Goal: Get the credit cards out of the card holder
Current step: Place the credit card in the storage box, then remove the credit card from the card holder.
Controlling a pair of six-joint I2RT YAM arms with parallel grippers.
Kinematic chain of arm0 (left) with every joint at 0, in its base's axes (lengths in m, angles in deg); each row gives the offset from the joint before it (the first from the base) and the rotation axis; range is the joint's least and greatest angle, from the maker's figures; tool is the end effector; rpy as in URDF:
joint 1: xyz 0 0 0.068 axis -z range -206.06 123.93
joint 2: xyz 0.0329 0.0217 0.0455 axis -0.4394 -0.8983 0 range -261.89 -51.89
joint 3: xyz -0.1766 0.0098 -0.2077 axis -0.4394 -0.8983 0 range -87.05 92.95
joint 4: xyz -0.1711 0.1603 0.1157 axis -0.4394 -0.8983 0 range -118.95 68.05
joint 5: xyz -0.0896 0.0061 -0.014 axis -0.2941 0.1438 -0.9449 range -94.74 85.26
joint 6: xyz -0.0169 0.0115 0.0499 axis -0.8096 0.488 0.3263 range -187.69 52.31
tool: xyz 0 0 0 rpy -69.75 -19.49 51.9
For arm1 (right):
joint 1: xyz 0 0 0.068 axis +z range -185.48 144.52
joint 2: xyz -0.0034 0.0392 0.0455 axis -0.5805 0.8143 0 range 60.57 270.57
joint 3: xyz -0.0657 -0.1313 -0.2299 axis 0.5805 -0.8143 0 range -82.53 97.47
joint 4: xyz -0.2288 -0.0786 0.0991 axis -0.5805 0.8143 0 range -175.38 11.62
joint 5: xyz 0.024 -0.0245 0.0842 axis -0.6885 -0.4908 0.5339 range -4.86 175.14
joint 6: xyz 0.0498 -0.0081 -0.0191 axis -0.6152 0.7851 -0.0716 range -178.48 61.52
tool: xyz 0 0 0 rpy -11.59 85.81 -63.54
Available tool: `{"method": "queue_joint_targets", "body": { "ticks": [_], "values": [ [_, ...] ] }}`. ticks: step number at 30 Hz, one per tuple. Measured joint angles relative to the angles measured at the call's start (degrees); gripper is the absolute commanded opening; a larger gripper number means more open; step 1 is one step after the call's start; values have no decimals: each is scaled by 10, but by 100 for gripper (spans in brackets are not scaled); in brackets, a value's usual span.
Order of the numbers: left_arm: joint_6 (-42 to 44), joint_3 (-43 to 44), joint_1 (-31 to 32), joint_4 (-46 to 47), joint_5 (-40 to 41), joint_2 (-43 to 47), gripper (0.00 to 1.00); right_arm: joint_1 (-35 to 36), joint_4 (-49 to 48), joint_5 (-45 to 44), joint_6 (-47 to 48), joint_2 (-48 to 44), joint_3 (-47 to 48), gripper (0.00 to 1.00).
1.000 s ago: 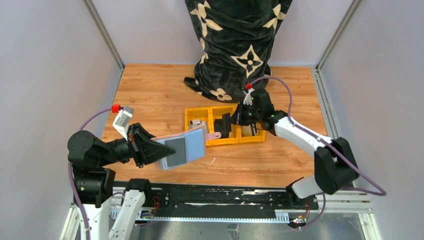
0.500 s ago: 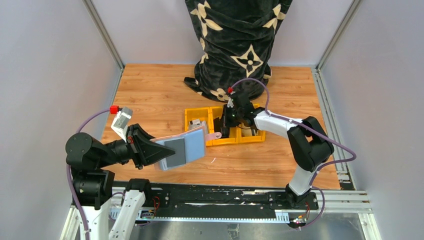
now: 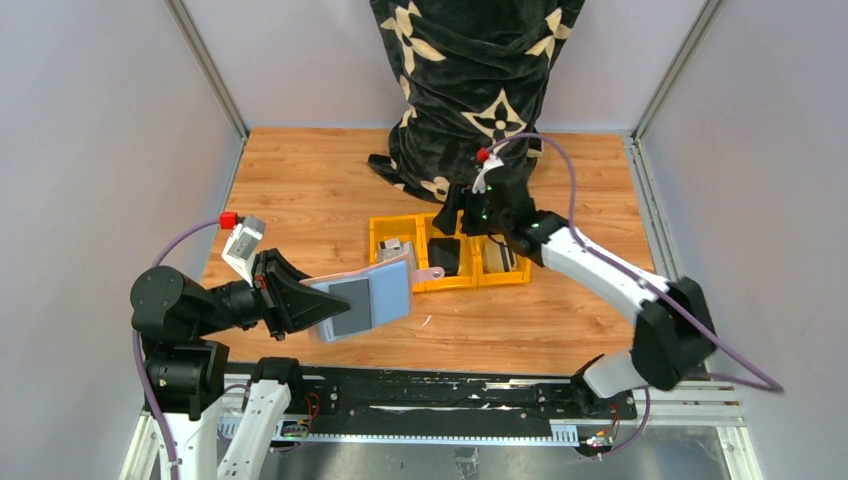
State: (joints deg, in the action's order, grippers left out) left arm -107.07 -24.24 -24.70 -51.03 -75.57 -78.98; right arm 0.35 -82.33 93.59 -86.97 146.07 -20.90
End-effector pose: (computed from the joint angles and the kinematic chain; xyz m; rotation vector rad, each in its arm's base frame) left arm 0.0332 -0.0343 0.4353 0.5790 1.6255 -1.4258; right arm 0.2766 0.2062 0.2829 -0.2341 2.1313 0.8338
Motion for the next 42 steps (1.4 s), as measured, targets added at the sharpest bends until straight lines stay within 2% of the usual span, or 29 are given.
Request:
{"method": "queue_joint_targets", "body": {
  "ticks": [5, 11, 14, 20, 26, 28, 29, 30, 33, 34, 39, 41, 42],
  "values": [
    [0, 0, 0, 0, -8, 2, 0, 0, -26, 56, -7, -125, 14, 79],
    [4, 0, 0, 0, -19, 10, 0, 19, -192, 208, -97, -226, 12, 80],
    [10, 0, 0, 1, -26, 13, 0, 74, -246, 262, -125, -230, 17, 81],
    [17, 0, 0, 1, -38, 19, 0, 183, -277, 322, -135, -202, 17, 82],
    [21, 0, 0, 2, -46, 19, 0, 227, -275, 339, -113, -198, 17, 82],
    [24, 0, 0, 2, -47, 19, 0, 244, -273, 340, -102, -198, 17, 75],
    [24, 0, 0, 2, -47, 19, 0, 251, -270, 340, -95, -198, 17, 68],
    [25, 0, 0, 2, -47, 19, 0, 256, -267, 339, -89, -198, 18, 57],
    [28, 0, 0, 2, -47, 19, 0, 277, -238, 330, -60, -192, 24, 15],
    [28, 0, 0, 2, -46, 19, 0, 282, -227, 323, -57, -187, 30, 9],
    [30, 0, 0, -4, -45, 18, 2, 289, -199, 294, -44, -171, 42, 0],
    [33, 0, 0, -7, -42, 18, 18, 289, -196, 284, -42, -172, 42, 0],
    [35, 0, 0, -8, -40, 17, 22, 289, -195, 281, -41, -172, 42, 0]
  ]
}}
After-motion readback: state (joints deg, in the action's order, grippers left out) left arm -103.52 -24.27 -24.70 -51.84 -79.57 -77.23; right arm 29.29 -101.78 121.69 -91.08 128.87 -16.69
